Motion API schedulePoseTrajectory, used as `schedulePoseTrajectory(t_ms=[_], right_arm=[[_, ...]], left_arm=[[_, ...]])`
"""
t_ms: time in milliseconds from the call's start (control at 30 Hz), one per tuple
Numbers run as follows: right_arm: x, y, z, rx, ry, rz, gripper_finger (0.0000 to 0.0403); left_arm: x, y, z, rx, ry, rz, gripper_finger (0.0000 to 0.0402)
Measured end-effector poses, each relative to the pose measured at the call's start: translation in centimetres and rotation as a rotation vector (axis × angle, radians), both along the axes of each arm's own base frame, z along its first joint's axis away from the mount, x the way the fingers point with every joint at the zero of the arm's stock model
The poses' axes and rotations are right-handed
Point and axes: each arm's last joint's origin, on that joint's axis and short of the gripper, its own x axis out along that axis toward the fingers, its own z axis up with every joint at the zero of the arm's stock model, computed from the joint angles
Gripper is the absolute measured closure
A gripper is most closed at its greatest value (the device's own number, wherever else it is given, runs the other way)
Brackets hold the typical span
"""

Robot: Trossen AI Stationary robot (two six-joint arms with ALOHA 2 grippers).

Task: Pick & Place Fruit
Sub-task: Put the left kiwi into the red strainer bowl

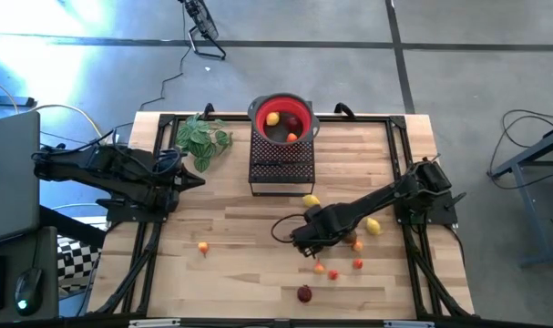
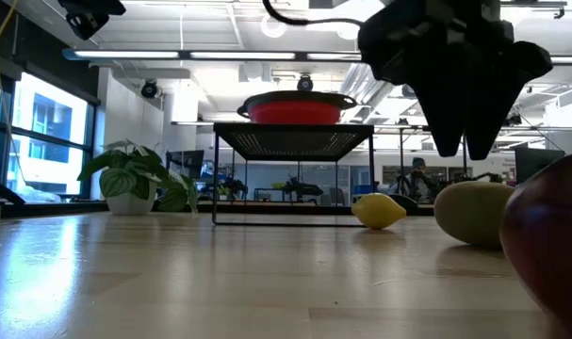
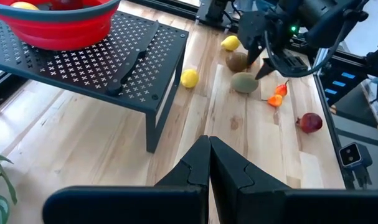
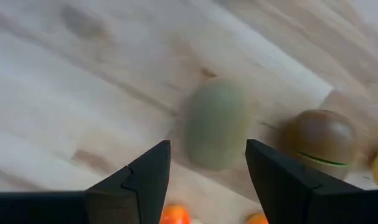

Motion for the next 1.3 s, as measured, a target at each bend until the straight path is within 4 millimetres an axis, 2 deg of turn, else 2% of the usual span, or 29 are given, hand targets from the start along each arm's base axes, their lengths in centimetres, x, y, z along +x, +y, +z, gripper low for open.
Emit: schedulePoseTrajectory(t_ms=[333,533,900,1067,1300], right_arm=[[-0.6,0.1,-1.0,-0.009,0.032,-0.053,0.0196],[-0.4,0.4,-2.0,0.032,-0.014,-0.035,0.0159],[-0.9,0.1,-3.5,-0.01,-0.009,-0.069,0.0102],[-1.0,0.1,-4.7,0.001,-0.041,-0.051,0.0103],[-1.2,-0.2,-5.8,-0.032,-0.074,-0.073,0.0127]], left_arm=[[0.0,0.0,0.0,0.001,0.003,0.0,0.0402],[0.0,0.0,0.0,0.001,0.003,0.0,0.0402],[0.0,0.0,0.0,0.0,0.003,-0.001,0.0402],[0.0,0.0,-0.1,0.001,0.007,0.0,0.0402],[0.0,0.0,-0.1,0.001,0.008,0.0,0.0402]])
